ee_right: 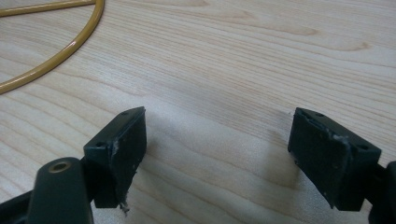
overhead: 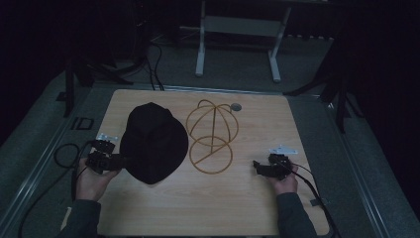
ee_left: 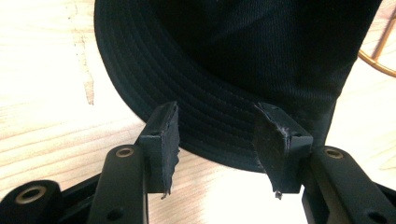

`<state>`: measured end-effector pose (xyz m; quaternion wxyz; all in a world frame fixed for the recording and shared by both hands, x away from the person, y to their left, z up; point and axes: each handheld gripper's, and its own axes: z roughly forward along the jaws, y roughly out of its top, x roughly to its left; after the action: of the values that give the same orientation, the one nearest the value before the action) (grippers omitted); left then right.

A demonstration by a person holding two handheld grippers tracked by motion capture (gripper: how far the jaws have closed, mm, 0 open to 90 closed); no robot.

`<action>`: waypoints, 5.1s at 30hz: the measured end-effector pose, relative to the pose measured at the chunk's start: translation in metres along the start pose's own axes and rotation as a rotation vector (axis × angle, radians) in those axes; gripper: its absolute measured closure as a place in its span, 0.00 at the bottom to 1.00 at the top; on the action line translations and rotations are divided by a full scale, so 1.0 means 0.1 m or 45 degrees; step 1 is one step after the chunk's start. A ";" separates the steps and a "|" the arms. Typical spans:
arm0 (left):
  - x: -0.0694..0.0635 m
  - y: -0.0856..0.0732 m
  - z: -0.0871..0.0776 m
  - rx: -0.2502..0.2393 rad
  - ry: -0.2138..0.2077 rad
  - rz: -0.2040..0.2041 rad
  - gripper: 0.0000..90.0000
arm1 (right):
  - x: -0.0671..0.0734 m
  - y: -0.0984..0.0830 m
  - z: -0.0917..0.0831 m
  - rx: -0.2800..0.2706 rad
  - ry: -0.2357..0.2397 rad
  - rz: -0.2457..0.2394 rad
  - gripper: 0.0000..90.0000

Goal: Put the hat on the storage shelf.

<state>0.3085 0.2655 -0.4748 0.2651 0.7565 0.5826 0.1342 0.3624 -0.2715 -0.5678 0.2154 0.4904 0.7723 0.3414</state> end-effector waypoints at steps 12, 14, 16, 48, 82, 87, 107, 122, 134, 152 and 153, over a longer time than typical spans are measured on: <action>-0.05 0.06 0.01 0.007 -0.004 0.012 0.63 | 0.00 0.00 0.00 0.000 0.004 -0.004 0.21; -0.05 0.07 0.01 0.012 -0.004 0.014 0.64 | 0.00 0.00 0.00 0.000 0.004 -0.004 0.21; -0.06 0.07 0.00 0.015 -0.008 0.012 0.67 | 0.00 0.00 0.00 0.000 0.004 -0.003 0.21; -0.19 0.39 -0.27 0.093 -0.039 0.143 0.69 | 0.00 0.00 0.00 0.000 0.006 -0.004 0.21; -0.49 0.79 -0.08 0.245 -0.047 0.149 0.55 | 0.00 0.00 0.00 -0.001 0.007 -0.007 0.21; -0.49 0.84 0.00 0.282 -0.045 0.135 0.57 | 0.00 0.00 0.00 -0.001 0.007 -0.007 0.21; -0.33 0.95 0.20 0.424 -0.063 0.146 0.92 | 0.00 0.00 0.00 -0.001 0.008 -0.007 0.21; -0.22 1.11 0.37 0.631 -0.053 0.140 0.80 | 0.00 0.00 0.00 0.000 0.008 -0.008 0.21; -0.18 1.26 0.41 0.577 -0.039 0.017 0.76 | 0.00 0.00 0.00 -0.001 0.008 -0.009 0.21; -0.31 1.29 0.39 0.592 0.034 0.223 0.96 | 0.00 0.00 0.00 -0.001 0.008 -0.009 0.21; -0.31 1.29 0.38 0.591 0.030 0.238 0.96 | 0.00 0.00 0.00 -0.001 0.008 -0.009 0.21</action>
<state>0.4238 0.2038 -0.4309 0.0640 0.8462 0.5282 0.0296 0.3629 -0.2711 -0.5678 0.2144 0.4865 0.7747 0.3424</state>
